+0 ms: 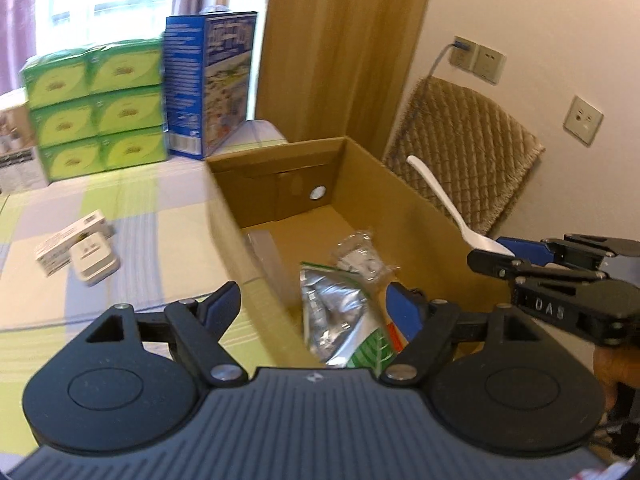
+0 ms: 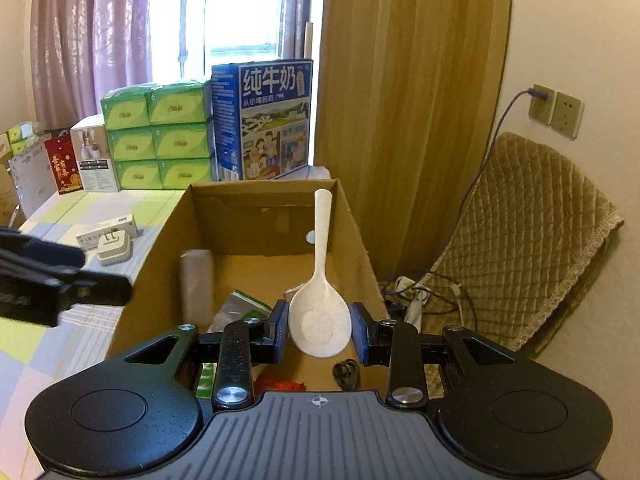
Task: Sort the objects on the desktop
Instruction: 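Carry the spoon and plastic box over the cardboard box and open both grippers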
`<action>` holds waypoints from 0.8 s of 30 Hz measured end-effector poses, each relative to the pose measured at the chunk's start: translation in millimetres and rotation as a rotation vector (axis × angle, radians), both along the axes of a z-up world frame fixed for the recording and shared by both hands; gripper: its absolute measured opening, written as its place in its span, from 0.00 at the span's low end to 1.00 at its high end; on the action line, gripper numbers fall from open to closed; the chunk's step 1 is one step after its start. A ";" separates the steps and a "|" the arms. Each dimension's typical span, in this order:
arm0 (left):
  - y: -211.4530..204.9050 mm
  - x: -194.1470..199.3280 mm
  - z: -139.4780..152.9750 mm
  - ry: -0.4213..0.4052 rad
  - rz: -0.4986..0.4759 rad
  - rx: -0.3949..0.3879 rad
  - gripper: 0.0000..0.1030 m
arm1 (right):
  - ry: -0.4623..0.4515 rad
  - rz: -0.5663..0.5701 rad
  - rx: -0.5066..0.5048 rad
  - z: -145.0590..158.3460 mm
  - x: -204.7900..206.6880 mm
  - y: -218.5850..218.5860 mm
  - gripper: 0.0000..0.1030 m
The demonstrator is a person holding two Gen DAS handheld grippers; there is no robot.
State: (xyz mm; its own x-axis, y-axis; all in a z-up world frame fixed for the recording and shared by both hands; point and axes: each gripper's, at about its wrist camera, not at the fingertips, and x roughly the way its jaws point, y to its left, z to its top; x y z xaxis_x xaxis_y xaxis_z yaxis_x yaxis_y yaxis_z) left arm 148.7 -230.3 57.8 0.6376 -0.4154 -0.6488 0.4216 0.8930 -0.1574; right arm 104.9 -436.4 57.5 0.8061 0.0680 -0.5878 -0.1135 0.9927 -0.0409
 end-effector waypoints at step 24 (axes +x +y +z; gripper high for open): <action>105.7 -59.7 3.8 -0.029 0.189 0.024 0.97 | -0.043 -0.010 0.137 17.9 -58.7 29.6 0.92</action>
